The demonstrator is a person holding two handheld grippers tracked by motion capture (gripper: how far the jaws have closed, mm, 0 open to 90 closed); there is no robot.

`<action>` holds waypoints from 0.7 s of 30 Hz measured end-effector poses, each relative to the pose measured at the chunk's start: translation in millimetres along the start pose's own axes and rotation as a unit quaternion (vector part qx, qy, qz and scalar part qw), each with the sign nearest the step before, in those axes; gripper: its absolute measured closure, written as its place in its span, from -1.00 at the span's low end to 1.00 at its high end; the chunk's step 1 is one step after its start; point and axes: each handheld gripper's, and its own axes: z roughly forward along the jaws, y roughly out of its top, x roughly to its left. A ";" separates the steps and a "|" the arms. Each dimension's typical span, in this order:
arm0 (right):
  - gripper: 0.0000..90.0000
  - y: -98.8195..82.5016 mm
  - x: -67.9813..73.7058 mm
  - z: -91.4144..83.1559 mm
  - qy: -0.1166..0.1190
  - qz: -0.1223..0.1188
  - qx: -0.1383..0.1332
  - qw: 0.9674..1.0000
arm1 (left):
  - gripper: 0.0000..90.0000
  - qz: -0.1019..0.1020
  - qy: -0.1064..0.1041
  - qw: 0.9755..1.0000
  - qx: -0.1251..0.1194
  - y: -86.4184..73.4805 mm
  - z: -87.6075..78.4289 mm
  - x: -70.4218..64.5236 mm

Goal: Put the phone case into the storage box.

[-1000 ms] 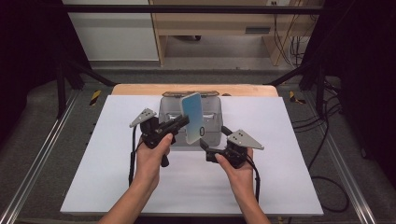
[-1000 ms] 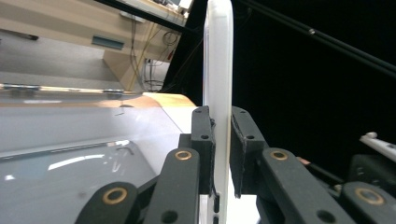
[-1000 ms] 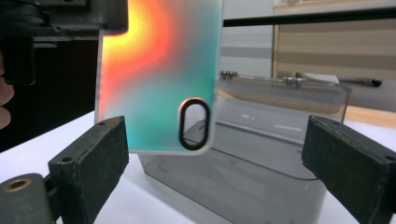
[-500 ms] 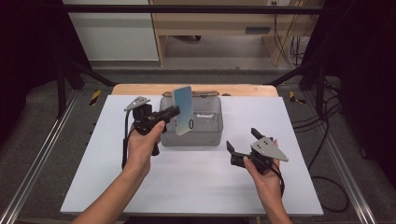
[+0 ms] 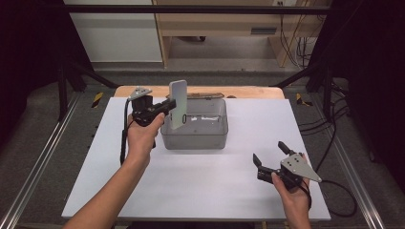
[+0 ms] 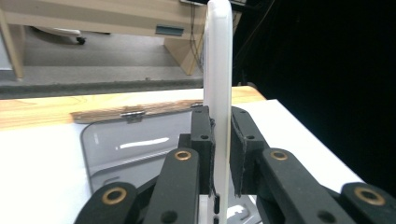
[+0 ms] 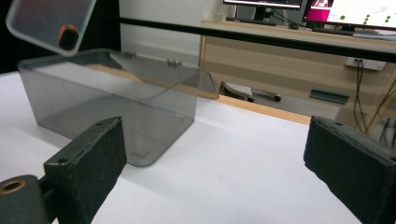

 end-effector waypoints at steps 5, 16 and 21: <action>-0.85 4.8 -2.9 -4.5 0.011 0.004 0.000 1.000 | 0.80 -0.010 0.010 1.000 0.005 4.1 -2.3 4.9; -0.87 -9.7 -7.2 -13.9 -0.007 -0.019 0.015 1.000 | 0.80 0.004 0.033 0.999 0.040 3.3 13.0 6.1; -0.86 -12.4 -4.0 -10.3 -0.002 -0.024 0.025 0.999 | 0.80 0.000 0.039 0.998 0.054 -2.3 21.2 8.2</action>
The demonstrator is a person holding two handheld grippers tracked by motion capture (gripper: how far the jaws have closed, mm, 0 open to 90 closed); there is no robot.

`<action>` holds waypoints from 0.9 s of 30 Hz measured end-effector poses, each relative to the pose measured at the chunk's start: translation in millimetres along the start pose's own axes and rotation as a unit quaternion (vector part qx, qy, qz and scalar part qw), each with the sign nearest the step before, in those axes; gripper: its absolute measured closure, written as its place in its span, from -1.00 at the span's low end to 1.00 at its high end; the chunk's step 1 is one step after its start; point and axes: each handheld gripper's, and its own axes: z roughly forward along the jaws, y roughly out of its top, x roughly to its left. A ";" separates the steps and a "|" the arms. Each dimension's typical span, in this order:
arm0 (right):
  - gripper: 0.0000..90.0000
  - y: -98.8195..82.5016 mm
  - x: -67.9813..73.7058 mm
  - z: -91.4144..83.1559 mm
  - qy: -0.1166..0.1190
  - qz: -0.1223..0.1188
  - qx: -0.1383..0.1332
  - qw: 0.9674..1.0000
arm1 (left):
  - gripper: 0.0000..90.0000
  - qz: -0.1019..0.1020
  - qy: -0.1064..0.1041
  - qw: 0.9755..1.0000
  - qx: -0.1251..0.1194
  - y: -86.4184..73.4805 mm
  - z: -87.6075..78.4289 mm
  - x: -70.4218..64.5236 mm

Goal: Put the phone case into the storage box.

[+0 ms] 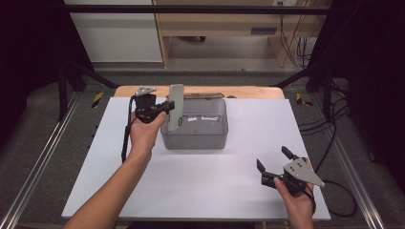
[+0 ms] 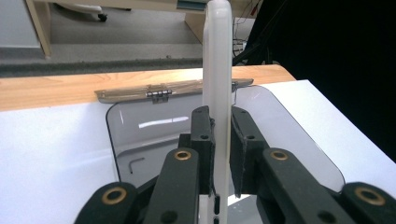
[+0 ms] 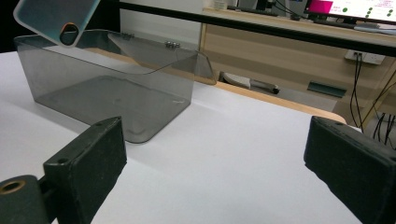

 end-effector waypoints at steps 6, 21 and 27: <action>-0.86 0.1 0.2 -0.9 0.002 0.001 -0.001 1.000 | 0.80 -0.006 0.009 1.000 0.008 -1.3 6.2 1.7; -0.85 -3.2 -6.1 1.0 0.000 0.009 0.004 1.000 | 0.80 -0.014 0.018 0.999 0.030 -8.6 20.4 8.1; -0.85 -3.5 -5.6 1.6 0.002 0.008 0.006 1.000 | 0.80 -0.013 0.020 0.999 0.035 -10.4 22.8 8.6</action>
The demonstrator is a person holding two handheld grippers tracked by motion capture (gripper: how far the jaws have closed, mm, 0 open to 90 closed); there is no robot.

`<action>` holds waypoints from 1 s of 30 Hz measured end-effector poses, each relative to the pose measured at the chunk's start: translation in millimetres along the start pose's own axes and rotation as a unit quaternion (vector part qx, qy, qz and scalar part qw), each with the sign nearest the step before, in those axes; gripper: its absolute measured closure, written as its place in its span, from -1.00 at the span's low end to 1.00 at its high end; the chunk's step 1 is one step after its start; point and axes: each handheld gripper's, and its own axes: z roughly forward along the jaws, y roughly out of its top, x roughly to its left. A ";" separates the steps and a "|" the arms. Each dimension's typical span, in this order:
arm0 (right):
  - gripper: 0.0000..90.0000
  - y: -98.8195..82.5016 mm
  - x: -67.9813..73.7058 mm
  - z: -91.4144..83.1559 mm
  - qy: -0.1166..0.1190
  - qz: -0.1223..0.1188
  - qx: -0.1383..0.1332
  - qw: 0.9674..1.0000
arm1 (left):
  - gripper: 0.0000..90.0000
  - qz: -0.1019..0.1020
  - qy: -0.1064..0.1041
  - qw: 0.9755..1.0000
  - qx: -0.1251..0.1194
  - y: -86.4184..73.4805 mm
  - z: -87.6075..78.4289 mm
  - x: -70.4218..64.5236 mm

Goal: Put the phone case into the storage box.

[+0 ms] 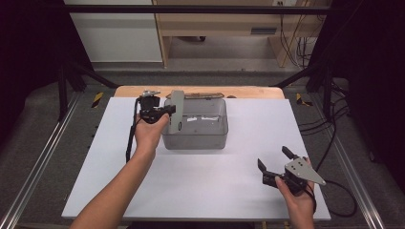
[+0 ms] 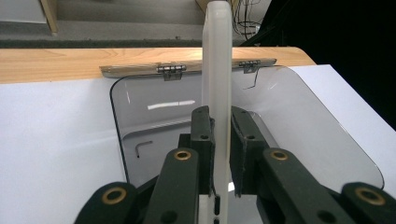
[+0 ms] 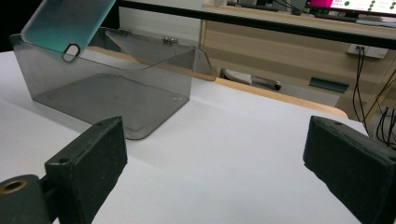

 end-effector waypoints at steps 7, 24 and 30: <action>-0.85 -0.2 0.4 0.5 0.001 -0.001 0.002 1.000 | 0.80 -0.002 -0.004 1.000 0.007 -1.9 5.9 -2.4; -0.85 -0.5 1.9 1.5 0.005 -0.006 0.006 1.000 | 0.80 -0.021 -0.001 0.999 0.032 -18.7 20.7 6.3; -0.85 -0.4 2.7 1.8 0.006 -0.008 0.008 1.000 | 0.80 -0.021 -0.001 0.999 0.036 -20.5 23.0 6.1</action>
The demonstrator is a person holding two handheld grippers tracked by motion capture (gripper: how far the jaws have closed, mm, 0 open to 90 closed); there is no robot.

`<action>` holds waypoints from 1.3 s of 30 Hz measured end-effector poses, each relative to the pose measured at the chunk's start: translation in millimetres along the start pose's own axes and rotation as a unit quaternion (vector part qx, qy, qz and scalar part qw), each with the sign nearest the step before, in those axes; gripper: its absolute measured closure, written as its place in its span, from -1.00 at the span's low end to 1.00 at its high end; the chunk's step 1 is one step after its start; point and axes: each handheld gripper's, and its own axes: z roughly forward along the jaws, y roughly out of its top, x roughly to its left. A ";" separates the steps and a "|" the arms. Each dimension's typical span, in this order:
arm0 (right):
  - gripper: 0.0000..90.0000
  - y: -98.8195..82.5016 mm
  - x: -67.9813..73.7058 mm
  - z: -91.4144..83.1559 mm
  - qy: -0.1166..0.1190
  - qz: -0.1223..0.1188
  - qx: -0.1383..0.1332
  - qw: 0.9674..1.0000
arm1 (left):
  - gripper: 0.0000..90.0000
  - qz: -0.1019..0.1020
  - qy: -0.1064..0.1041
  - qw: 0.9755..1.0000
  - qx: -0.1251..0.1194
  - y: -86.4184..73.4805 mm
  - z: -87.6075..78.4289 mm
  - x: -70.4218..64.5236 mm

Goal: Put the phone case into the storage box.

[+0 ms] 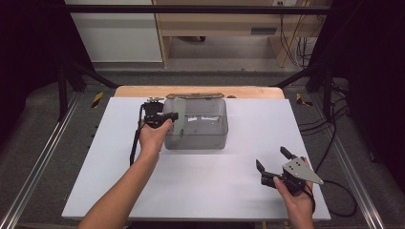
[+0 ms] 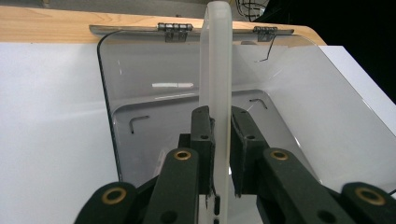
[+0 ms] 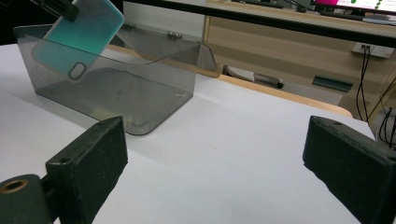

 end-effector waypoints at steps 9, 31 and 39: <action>-0.85 -0.2 0.3 0.5 0.001 -0.001 0.002 1.000 | 0.80 -0.002 0.003 1.000 0.004 -3.3 2.3 1.6; -0.85 -0.6 1.5 1.7 0.003 -0.005 0.007 1.000 | 0.80 -0.008 0.009 1.000 0.016 -5.5 7.6 9.4; -0.85 -0.8 2.0 2.3 0.005 -0.006 0.009 1.000 | 0.79 -0.002 0.019 1.000 0.018 -4.6 7.2 12.6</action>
